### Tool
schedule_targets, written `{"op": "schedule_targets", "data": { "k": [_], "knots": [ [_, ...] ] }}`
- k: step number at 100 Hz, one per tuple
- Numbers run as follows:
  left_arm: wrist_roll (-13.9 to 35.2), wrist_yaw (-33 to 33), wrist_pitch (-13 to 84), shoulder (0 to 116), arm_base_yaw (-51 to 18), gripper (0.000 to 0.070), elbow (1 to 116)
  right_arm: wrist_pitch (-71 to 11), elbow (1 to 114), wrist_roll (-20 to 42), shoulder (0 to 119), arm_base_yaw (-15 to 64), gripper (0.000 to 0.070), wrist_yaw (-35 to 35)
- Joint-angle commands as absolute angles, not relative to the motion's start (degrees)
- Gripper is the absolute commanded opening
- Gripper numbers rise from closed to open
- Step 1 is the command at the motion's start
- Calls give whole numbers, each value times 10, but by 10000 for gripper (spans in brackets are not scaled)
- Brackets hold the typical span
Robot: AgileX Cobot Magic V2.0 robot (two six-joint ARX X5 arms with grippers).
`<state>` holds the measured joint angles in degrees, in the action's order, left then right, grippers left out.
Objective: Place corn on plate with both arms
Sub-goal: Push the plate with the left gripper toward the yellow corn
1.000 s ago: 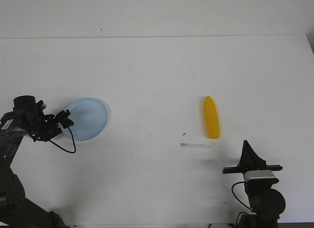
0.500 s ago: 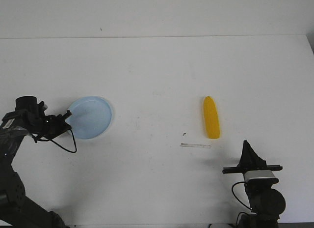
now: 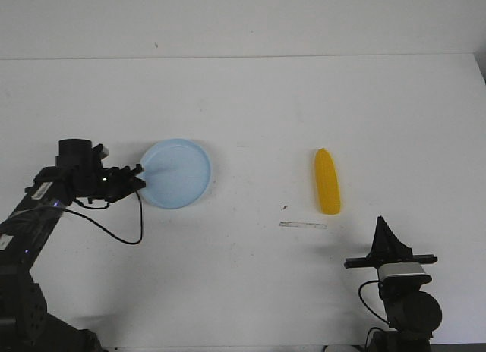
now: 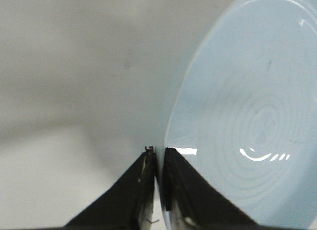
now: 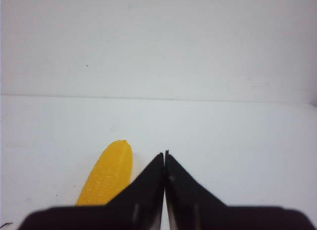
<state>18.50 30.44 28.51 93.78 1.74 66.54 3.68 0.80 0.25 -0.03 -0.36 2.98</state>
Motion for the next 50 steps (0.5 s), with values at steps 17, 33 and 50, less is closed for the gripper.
{"op": "schedule_targets", "data": {
  "k": [17, 33, 50],
  "knots": [
    [236, 273, 223, 945, -106, 1, 670, 43, 7, 1, 1, -2, 0, 30],
    [278, 221, 208, 947, -170, 1, 670, 43, 7, 1, 1, -2, 0, 30],
    [328, 205, 208, 949, -211, 1, 670, 43, 7, 1, 1, -2, 0, 30]
  ]
}}
